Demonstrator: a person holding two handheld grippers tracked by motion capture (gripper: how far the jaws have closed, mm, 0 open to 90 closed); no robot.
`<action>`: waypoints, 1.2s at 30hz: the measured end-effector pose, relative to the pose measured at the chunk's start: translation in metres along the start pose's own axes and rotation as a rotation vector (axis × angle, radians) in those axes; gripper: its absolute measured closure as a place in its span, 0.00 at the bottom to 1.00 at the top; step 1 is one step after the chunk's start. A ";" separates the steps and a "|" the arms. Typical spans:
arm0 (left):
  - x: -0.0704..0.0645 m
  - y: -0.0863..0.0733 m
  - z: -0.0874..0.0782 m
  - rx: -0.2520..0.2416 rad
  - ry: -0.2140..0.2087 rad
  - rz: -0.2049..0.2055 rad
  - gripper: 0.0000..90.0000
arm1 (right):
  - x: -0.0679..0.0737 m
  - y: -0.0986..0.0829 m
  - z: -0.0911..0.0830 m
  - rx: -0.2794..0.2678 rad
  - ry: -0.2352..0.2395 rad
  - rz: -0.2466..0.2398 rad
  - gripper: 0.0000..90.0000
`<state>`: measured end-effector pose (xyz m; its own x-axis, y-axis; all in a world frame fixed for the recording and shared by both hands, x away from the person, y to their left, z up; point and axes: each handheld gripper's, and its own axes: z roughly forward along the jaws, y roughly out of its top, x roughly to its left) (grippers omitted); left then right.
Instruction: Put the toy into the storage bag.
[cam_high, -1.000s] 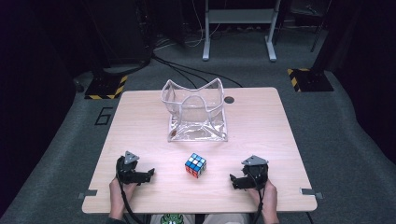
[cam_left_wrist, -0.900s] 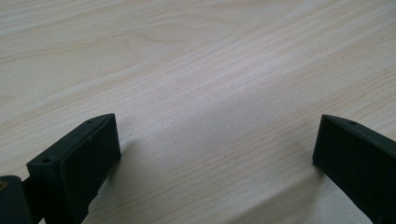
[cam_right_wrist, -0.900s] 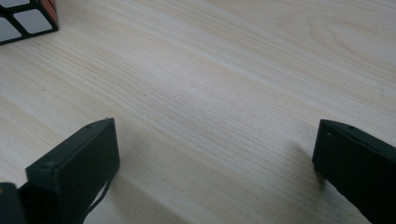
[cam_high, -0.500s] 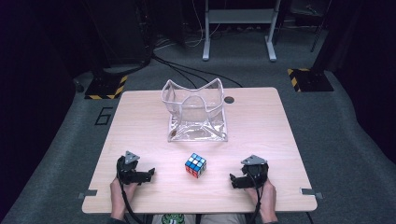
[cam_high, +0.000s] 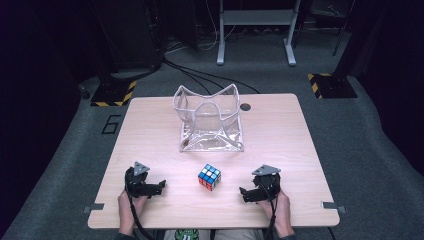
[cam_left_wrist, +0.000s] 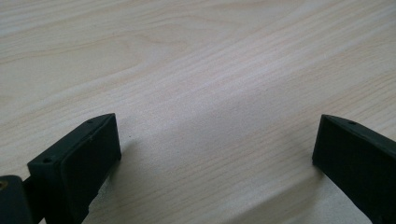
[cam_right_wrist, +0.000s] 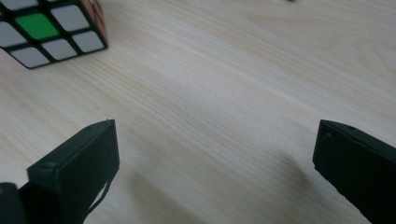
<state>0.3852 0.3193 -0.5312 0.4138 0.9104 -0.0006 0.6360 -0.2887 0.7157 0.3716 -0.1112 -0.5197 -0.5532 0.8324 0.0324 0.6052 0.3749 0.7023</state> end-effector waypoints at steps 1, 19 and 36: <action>0.000 0.000 0.000 0.000 0.000 0.000 0.01 | 0.002 0.002 -0.001 -0.002 0.008 -0.007 0.00; 0.000 0.000 0.000 -0.001 0.000 0.001 0.01 | 0.040 0.039 -0.001 -0.023 0.086 -0.134 0.00; 0.000 0.000 0.000 -0.001 0.000 0.001 0.01 | 0.066 0.063 0.019 0.013 0.154 -0.207 0.01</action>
<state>0.3851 0.3193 -0.5312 0.4142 0.9102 -0.0002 0.6354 -0.2890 0.7160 0.3843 -0.0246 -0.4870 -0.7458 0.6661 -0.0024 0.4771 0.5367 0.6959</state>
